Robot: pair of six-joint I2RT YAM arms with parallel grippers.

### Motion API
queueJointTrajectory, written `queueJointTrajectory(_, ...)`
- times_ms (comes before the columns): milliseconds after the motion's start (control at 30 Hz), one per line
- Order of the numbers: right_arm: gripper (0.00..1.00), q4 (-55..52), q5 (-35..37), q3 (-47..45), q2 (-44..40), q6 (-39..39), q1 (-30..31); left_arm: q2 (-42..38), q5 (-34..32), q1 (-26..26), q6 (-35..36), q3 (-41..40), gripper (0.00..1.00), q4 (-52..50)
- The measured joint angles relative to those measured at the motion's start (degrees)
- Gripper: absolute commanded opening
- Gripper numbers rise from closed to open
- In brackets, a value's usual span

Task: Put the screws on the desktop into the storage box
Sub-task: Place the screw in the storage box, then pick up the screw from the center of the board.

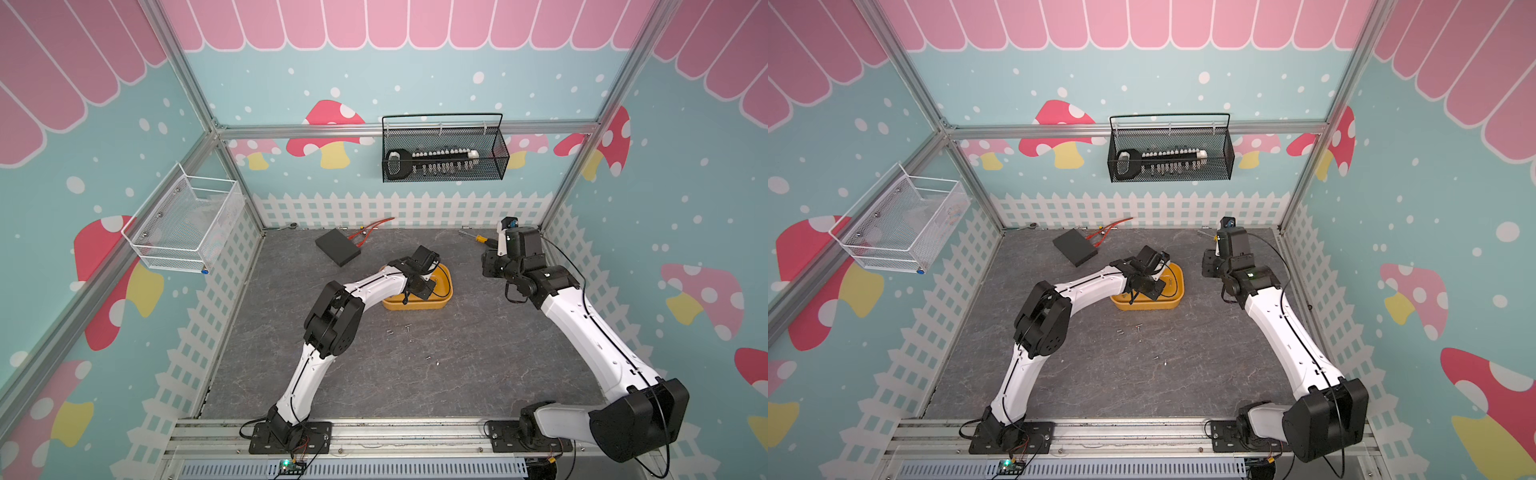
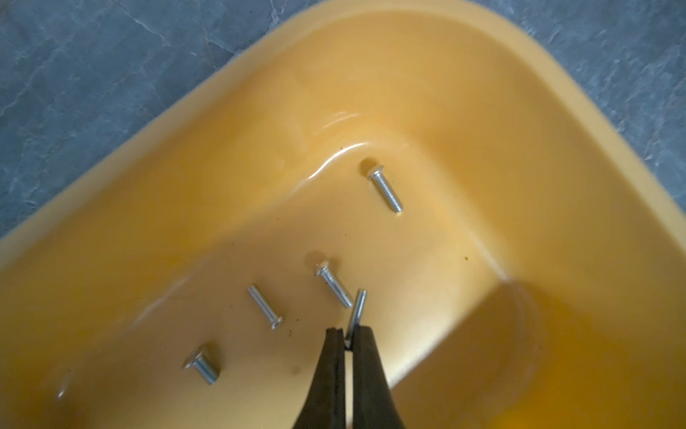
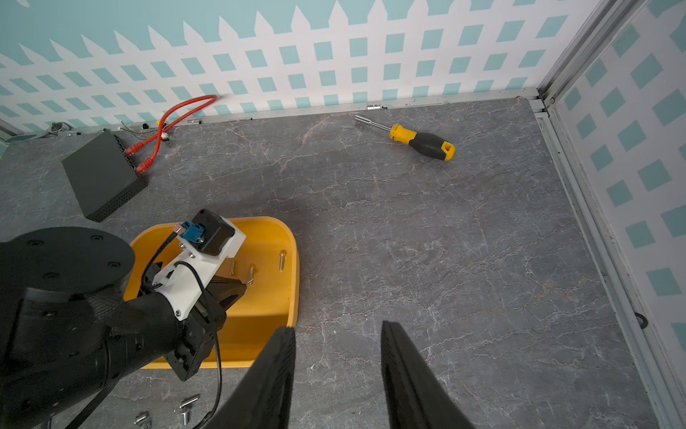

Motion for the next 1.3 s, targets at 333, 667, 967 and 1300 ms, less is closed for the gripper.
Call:
queueJointTrajectory(333, 0.44, 0.0, 0.0, 0.0, 0.1, -0.1, 0.0, 1.6, 0.0, 0.0, 0.0, 1.2, 0.14, -0.8)
queueJointTrajectory(667, 0.45, -0.1, -0.1, 0.0, 0.8, -0.6, 0.0, 1.3, -0.1, 0.0, 0.4, 1.2, 0.34, -1.0)
queueJointTrajectory(967, 0.46, -1.6, -4.6, 0.1, 0.8, -4.5, 0.0, -14.0, -4.8, 0.6, 0.0, -1.7, 0.45, -2.2)
queueJointTrajectory(1300, 0.47, -3.4, -12.2, -8.2, 0.6, -9.8, 12.1, -40.0, -10.3, 7.8, -2.0, -11.8, 0.48, 0.5)
